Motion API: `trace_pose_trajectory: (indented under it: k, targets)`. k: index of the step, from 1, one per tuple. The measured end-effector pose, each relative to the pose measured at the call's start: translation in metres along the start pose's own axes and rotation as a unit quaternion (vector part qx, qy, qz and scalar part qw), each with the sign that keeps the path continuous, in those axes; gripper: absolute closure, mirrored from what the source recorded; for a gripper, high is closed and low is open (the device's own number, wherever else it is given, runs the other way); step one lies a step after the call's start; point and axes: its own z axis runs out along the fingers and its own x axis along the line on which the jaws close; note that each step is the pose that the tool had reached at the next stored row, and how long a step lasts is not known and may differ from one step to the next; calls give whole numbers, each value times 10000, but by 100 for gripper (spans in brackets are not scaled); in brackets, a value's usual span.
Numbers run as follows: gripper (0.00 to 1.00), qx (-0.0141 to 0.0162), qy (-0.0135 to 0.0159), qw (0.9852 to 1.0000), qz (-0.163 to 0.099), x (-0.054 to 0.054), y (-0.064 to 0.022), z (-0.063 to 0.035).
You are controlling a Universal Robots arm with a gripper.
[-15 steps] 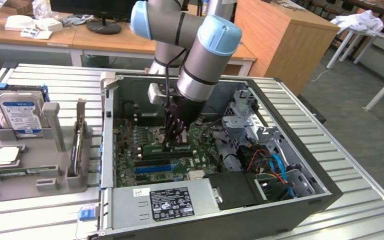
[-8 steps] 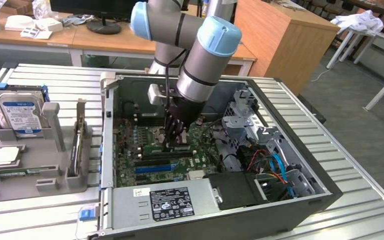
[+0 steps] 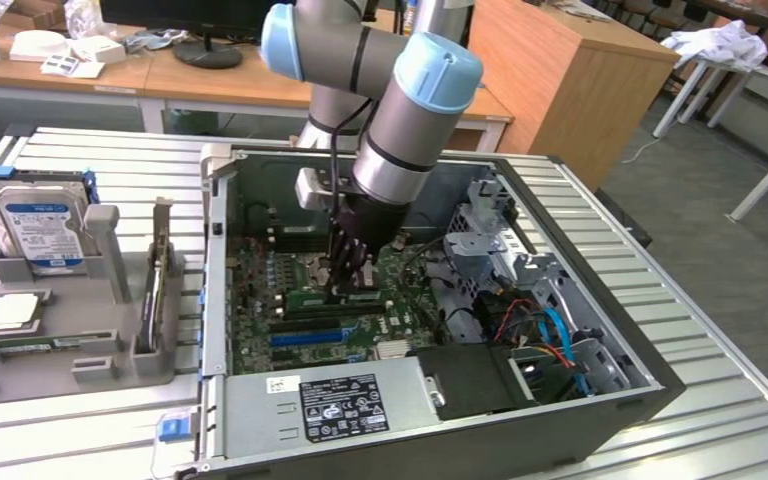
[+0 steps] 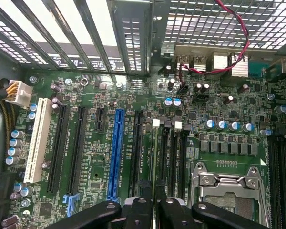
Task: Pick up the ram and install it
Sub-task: 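Insert the ram into the slot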
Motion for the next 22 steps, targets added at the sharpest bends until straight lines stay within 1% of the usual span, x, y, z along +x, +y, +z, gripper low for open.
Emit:
trace_pose_trajectory:
  k: [14, 17, 22]
  targets:
    - [87, 0, 1, 10000, 0, -16, 2, 1]
    - [87, 11, 0, 10000, 1, -17, 6, 4]
    - [87, 10, 3, 10000, 1, -16, 7, 4]
